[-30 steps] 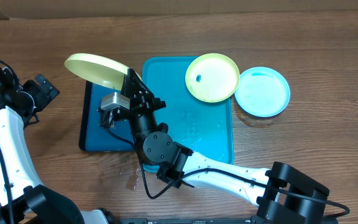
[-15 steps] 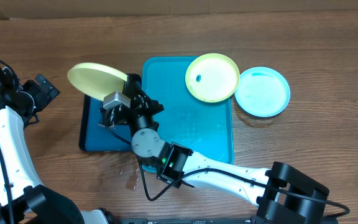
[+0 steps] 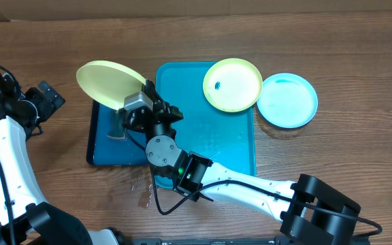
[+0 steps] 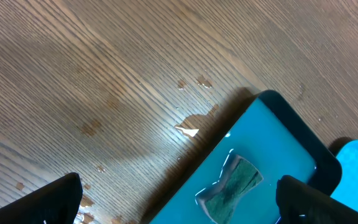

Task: Clean dirty plates on tray and stack at the side
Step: 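Swing the held yellow plate right toward the light-blue plate, right gripper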

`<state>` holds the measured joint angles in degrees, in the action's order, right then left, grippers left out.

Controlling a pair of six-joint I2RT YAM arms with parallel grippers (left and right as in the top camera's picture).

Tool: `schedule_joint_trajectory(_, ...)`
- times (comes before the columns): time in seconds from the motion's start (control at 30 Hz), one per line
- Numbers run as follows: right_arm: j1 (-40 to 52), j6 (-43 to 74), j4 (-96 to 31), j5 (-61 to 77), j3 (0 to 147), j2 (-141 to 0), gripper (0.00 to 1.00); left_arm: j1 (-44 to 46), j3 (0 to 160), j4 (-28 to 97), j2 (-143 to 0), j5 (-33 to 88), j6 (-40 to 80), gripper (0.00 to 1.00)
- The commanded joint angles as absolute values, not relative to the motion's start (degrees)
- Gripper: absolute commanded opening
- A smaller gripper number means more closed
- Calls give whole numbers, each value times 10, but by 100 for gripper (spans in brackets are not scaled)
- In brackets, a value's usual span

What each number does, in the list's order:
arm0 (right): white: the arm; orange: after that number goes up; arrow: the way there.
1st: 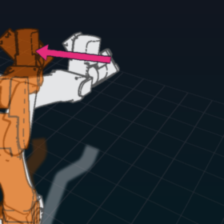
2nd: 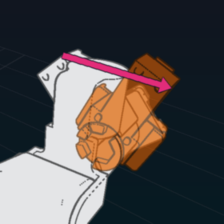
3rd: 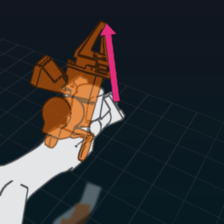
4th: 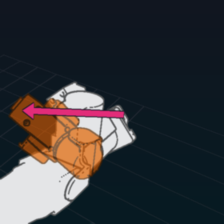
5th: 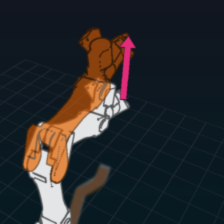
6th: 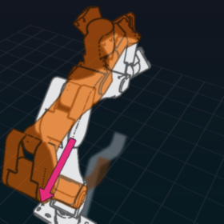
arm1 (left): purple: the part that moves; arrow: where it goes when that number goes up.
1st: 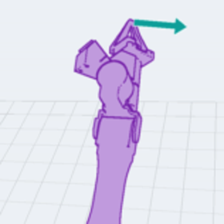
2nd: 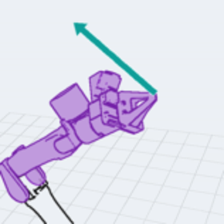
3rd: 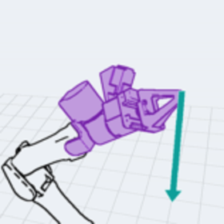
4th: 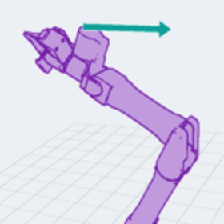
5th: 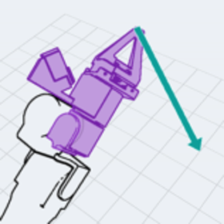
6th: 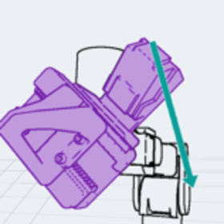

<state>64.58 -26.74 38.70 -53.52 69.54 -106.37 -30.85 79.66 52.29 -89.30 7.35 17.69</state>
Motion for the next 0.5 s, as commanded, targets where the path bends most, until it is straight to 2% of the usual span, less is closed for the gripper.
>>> schedule_joint_trajectory(0.0,645,-146,366,-574,709,-1062,4,-307,798,522,-897,79,182,100)
schedule_joint_trajectory(0.27,645,192,132,-517,709,-1062,4,-307,798,522,-897,79,182,100)
schedule_joint_trajectory(0.37,645,263,94,-480,709,-1062,4,-307,798,522,-897,79,182,100)
schedule_joint_trajectory(0.47,644,270,92,-443,709,-1061,4,-307,798,522,-897,79,182,100)
